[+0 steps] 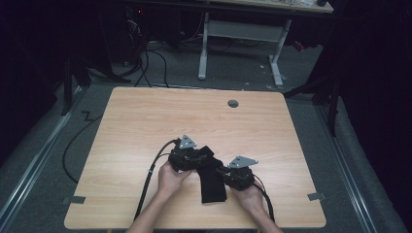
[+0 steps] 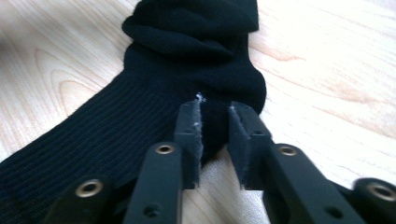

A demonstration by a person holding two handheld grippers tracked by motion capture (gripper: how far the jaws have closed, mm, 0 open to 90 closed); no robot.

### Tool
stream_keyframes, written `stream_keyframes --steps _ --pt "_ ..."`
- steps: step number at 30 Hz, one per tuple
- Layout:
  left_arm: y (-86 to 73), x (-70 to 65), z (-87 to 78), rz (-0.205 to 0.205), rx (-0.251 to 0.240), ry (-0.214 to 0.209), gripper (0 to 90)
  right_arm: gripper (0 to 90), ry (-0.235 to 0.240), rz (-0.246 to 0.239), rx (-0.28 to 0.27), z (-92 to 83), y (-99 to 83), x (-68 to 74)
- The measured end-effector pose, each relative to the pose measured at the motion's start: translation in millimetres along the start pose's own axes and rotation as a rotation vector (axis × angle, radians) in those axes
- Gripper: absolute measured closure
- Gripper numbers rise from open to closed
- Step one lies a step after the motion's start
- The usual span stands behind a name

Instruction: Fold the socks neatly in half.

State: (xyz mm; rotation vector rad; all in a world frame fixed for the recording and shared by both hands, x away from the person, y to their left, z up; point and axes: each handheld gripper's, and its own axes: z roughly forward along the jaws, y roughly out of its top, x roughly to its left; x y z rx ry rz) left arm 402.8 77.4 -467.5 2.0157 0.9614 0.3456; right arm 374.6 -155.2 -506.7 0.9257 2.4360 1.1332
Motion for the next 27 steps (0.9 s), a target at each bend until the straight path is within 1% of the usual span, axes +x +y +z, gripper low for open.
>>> stream_keyframes --steps 3,5,7,9,12,14,18,20,23,24,25,27 --pt "2.8 2.8 2.7 -0.037 -0.003 0.023 63.1 82.3 0.009 0.002 -0.014 -4.4 2.4 -0.4" --pt "3.4 4.5 6.5 -0.051 0.024 0.05 62.8 83.2 0.012 -0.001 -0.026 -8.7 8.5 -1.8" --pt "2.0 6.3 8.8 -0.062 0.038 0.056 62.4 83.2 0.014 0.002 -0.044 -11.7 17.5 -2.9" --pt "-0.3 6.7 9.9 -0.069 0.048 0.051 61.8 83.0 0.011 -0.007 -0.056 -12.2 26.6 -3.8" --pt "-3.9 4.1 10.7 -0.048 0.063 0.04 60.5 81.3 0.008 -0.007 -0.06 -7.5 41.7 -4.3" --pt "-6.7 2.5 11.1 -0.037 0.073 0.033 59.0 80.1 0.007 -0.001 -0.054 -0.4 51.1 -4.4" --pt "-12.5 0.0 13.5 -0.025 0.094 0.021 56.8 78.2 0.005 0.004 -0.032 13.3 61.2 -2.0" --pt "-15.1 -0.8 14.3 -0.012 0.102 0.022 56.0 78.1 0.006 0.008 -0.013 21.0 62.8 -0.8" --pt "-19.9 -1.2 16.8 0.004 0.116 0.023 55.3 78.1 0.011 0.017 0.02 30.9 59.5 -1.7" --pt "-20.6 -0.9 16.3 0.005 0.112 0.021 55.4 78.2 0.01 0.022 0.036 32.8 57.4 -2.2" --pt "-20.5 -0.8 15.9 0.0 0.114 0.022 55.4 78.4 0.012 0.02 0.045 34.1 55.2 -3.5" --pt "-20.7 -1.8 15.7 0.003 0.115 0.028 55.4 78.6 0.013 0.026 0.056 33.8 50.7 -5.6"
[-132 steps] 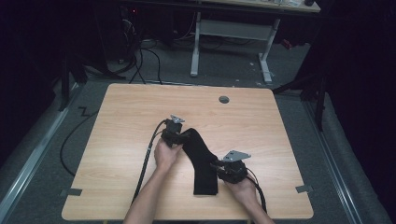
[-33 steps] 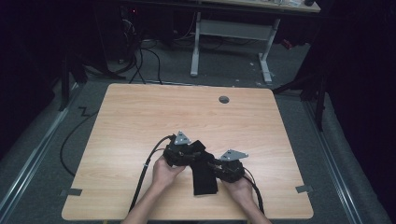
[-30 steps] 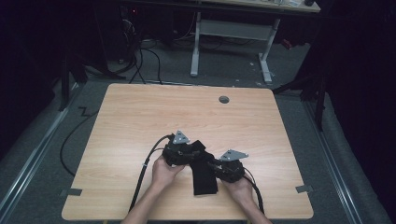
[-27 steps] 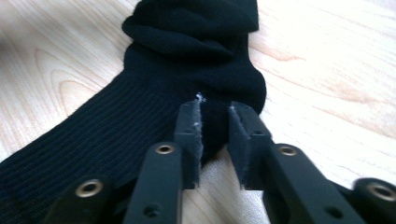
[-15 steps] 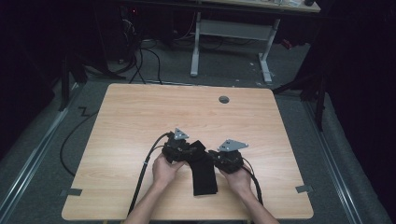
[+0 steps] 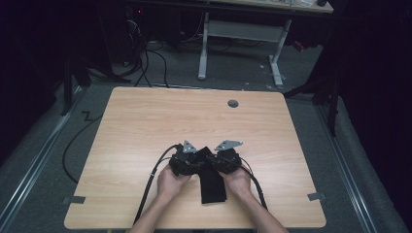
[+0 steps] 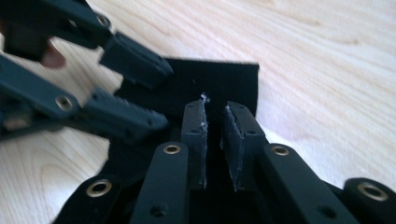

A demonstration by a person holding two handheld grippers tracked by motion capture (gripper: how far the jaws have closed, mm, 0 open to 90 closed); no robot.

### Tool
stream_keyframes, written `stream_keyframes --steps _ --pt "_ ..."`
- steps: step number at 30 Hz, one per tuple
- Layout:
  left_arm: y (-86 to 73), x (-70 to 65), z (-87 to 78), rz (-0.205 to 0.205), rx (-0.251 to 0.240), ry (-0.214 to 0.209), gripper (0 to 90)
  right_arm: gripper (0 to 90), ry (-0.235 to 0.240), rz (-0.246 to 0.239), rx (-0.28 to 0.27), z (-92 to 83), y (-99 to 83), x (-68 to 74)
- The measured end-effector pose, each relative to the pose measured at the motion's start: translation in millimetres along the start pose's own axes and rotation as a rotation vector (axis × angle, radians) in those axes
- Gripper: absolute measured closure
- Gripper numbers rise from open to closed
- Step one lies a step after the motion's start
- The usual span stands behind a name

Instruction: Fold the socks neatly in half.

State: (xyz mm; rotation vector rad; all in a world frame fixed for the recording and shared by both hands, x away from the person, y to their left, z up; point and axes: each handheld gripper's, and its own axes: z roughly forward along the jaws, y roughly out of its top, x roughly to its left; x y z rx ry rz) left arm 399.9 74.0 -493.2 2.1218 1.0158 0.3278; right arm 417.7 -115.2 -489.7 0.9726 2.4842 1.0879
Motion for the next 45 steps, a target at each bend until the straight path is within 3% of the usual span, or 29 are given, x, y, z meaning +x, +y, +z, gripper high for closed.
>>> stream_keyframes --steps 8,11,15,22,27,34,39,45 --pt "-2.8 2.9 1.1 -0.032 -0.03 -0.002 56.0 74.7 -0.006 0.002 0.014 0.7 -7.0 -1.7" --pt "-1.9 3.6 -0.8 -0.052 -0.041 -0.001 51.4 71.1 -0.01 0.007 0.003 -1.7 -6.3 -2.5" --pt "2.8 5.2 -8.1 -0.044 -0.053 0.011 45.4 70.7 -0.013 0.003 -0.036 -15.5 -6.2 -2.5" --pt "10.6 15.1 -13.8 -0.094 -0.082 0.038 41.0 74.4 -0.014 -0.007 -0.052 -30.6 -18.6 -3.0" --pt "16.2 23.5 -12.0 -0.126 -0.066 0.08 40.1 75.2 -0.015 0.004 -0.054 -33.7 -29.6 -7.8" --pt "14.8 33.8 -0.1 -0.17 -0.035 0.091 38.8 77.1 -0.015 0.005 -0.066 -35.9 -33.3 -7.3" --pt "13.1 31.7 7.0 -0.162 -0.005 0.081 38.5 78.4 -0.011 0.004 -0.087 -37.1 -26.2 -5.7" --pt "11.0 31.4 9.3 -0.152 0.028 0.066 37.8 78.4 -0.006 -0.018 -0.096 -26.0 -5.9 2.6"
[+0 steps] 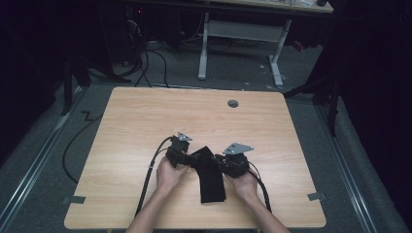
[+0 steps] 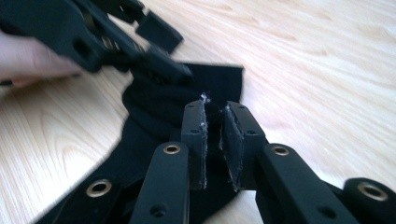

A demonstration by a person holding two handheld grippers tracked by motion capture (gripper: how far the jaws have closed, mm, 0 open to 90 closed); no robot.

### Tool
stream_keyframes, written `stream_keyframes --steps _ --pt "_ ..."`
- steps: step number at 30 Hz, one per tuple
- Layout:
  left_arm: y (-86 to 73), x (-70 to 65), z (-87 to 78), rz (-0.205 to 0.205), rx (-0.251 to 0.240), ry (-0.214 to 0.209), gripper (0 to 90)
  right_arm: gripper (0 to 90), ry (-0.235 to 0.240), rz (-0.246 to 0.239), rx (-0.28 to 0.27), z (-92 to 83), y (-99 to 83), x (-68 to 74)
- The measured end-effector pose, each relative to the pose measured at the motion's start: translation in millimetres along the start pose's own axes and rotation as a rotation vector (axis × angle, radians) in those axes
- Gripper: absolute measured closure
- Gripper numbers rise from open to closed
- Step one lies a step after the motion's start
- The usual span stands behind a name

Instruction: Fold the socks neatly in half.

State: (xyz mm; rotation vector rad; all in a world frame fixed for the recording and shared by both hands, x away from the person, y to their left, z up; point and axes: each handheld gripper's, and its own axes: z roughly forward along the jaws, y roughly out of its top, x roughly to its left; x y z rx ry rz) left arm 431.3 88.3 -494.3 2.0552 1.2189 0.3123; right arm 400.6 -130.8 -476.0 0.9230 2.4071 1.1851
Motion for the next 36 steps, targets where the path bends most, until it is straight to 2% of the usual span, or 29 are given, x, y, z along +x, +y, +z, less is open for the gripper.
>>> stream_keyframes --steps 4,8,11,17,24,29,36 --pt "-0.6 -0.2 -1.0 0.013 0.008 -0.003 38.4 77.8 0.001 -0.012 -0.004 8.9 10.9 7.6" --pt "-1.2 -1.4 -1.0 0.031 0.009 0.003 39.7 77.6 -0.004 0.003 0.025 20.5 14.6 8.0" --pt "-1.4 -2.0 -0.9 0.042 0.01 0.011 40.7 77.4 0.012 0.005 0.074 26.9 9.5 6.8" --pt "-1.2 -2.0 -1.1 0.04 0.008 0.007 44.9 77.4 0.035 -0.012 0.113 25.0 -3.7 9.5" --pt "-1.3 -2.8 -0.7 0.033 0.002 -0.025 55.7 77.3 0.035 -0.024 0.11 25.0 -7.2 10.7" --pt "-1.4 0.0 -0.8 0.012 0.008 -0.075 66.8 76.8 0.035 -0.021 0.099 24.6 -7.9 10.9" --pt "-2.0 -0.8 -3.8 0.032 -0.013 -0.088 80.6 76.7 0.035 -0.023 0.084 20.5 -7.2 10.6"
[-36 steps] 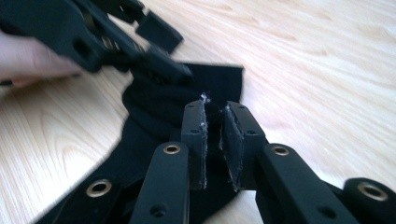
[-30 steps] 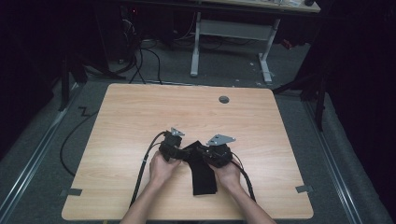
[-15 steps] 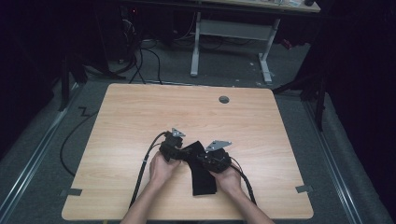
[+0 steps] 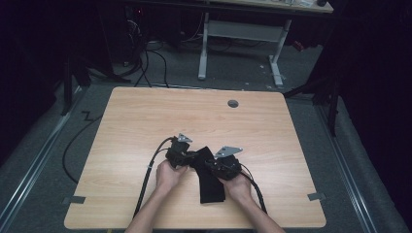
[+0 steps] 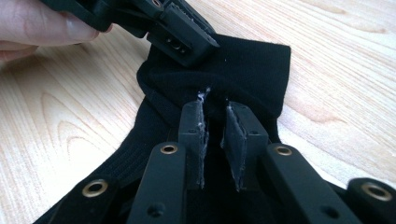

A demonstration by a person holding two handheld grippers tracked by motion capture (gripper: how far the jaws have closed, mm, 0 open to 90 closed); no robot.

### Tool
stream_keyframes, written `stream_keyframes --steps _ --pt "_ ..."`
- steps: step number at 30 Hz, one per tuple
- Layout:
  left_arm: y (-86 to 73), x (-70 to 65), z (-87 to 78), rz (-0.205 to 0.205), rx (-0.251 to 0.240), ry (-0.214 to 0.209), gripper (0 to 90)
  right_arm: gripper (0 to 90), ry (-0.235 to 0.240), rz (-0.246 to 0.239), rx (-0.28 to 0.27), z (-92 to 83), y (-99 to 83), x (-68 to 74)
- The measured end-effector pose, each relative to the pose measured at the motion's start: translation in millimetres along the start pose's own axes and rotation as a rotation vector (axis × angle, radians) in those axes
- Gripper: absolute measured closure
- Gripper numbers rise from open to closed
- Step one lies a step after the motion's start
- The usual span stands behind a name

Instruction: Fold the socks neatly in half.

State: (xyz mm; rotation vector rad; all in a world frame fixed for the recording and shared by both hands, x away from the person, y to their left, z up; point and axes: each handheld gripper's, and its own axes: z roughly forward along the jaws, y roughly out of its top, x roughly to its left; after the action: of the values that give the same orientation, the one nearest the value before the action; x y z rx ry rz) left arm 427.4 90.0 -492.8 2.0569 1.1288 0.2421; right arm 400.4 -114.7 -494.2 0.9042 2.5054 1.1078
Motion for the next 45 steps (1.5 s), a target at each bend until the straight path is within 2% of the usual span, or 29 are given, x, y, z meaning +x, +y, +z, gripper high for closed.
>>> stream_keyframes --steps 7,16,21,32,39,42,45 --pt "1.1 -4.7 -6.1 0.044 -0.024 -0.001 83.5 76.7 -0.002 0.003 -0.042 -10.9 1.6 -1.0" --pt "3.9 -12.1 -19.1 0.083 -0.078 -0.016 84.0 77.1 -0.003 0.012 -0.105 -21.9 17.3 -0.1" --pt "4.9 -17.2 -27.4 0.115 -0.107 -0.029 84.1 77.1 0.006 0.011 -0.081 -17.0 15.1 1.9" --pt "2.0 -34.9 -34.8 0.178 -0.133 -0.07 84.0 77.2 0.024 0.005 -0.022 -8.1 -4.4 6.1" --pt "-6.8 -38.4 -31.7 0.167 -0.144 -0.107 84.0 77.3 0.014 0.005 -0.004 -0.6 -6.9 7.2" --pt "-8.1 -36.2 -31.1 0.16 -0.147 -0.106 84.0 76.6 0.008 0.003 -0.007 1.5 -6.9 7.7" --pt "-7.8 -34.8 -31.7 0.155 -0.15 -0.099 84.0 71.9 0.011 0.006 -0.014 -0.1 -6.4 7.5"
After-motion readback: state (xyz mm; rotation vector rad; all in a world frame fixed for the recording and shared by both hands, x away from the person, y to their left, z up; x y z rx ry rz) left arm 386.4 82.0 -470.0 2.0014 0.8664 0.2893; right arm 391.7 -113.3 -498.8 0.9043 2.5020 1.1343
